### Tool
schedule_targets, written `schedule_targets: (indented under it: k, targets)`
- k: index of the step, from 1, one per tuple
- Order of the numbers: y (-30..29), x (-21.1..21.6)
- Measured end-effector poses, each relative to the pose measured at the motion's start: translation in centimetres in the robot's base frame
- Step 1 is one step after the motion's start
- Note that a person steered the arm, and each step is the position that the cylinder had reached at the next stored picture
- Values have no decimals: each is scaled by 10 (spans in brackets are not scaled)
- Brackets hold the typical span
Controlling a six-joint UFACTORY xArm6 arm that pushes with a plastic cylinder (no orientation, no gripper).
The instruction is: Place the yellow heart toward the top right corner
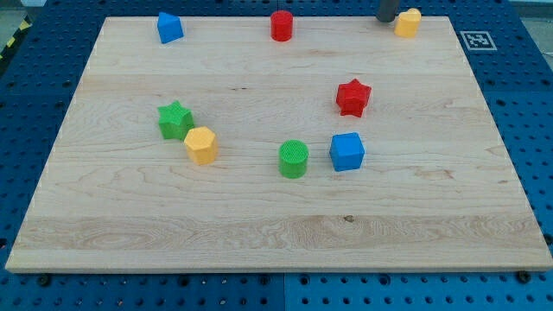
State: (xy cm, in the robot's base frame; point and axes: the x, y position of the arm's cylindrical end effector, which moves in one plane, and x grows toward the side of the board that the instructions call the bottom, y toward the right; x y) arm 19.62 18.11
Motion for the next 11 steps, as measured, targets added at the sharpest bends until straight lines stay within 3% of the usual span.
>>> schedule_targets:
  k: [2, 6, 8, 11]
  targets:
    - [0, 21]
    - [15, 23]
    - [-7, 110]
    - [-23, 126]
